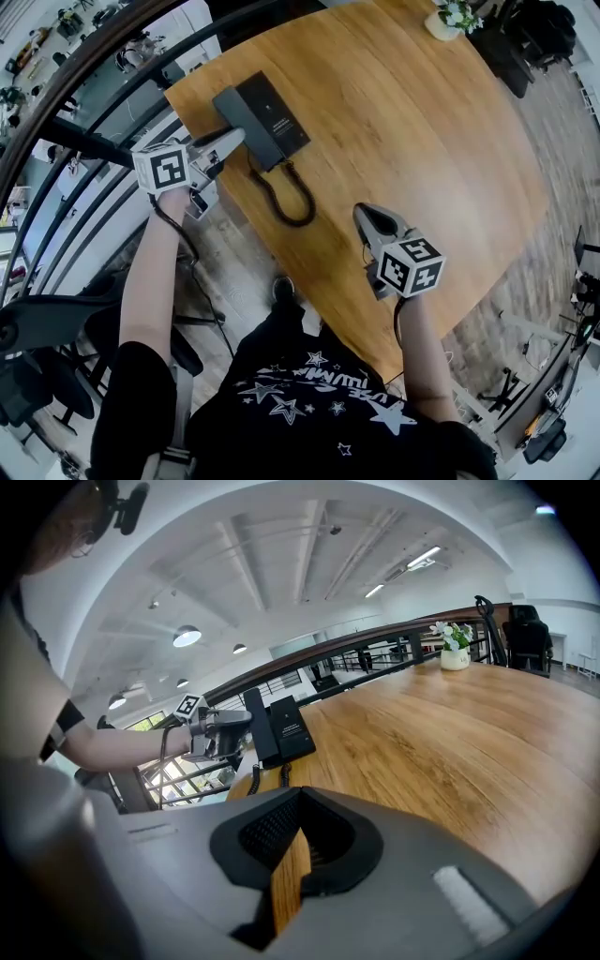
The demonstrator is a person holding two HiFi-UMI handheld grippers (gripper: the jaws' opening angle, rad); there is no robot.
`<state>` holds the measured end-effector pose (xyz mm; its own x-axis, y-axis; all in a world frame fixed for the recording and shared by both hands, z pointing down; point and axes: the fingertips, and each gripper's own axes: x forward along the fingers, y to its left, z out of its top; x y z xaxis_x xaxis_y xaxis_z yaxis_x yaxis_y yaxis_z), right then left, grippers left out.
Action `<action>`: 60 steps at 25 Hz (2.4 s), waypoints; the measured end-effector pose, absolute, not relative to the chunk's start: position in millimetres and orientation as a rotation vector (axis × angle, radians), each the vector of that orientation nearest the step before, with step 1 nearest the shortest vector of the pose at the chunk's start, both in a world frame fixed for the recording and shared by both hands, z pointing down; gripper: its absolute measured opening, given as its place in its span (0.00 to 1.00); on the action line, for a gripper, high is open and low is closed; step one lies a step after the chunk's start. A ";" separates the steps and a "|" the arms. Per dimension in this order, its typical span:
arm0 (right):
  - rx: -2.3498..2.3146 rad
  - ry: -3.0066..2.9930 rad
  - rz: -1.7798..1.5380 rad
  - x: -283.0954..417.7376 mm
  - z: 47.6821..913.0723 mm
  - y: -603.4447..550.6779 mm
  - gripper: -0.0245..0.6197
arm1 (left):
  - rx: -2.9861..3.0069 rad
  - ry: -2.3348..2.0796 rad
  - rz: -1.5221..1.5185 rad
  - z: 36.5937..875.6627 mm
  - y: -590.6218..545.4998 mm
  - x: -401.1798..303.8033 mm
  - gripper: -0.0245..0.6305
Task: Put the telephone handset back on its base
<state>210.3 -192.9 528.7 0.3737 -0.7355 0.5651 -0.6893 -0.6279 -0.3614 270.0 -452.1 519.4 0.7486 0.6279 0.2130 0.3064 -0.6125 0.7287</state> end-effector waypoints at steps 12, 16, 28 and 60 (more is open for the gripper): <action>-2.544 1.322 -1.107 211.8 529.5 -193.8 0.04 | 2.272 0.671 0.655 533.2 -458.6 268.9 0.16; -2.543 1.322 -1.110 211.9 531.1 -194.6 0.04 | 2.269 0.706 0.693 529.6 -454.2 275.0 0.16; -2.533 1.326 -1.117 212.7 533.3 -200.9 0.04 | 2.212 0.618 0.783 545.9 -462.2 279.7 0.18; -2.521 1.351 -1.083 206.4 522.9 -202.2 0.04 | 2.164 0.388 0.754 549.9 -476.6 270.1 0.42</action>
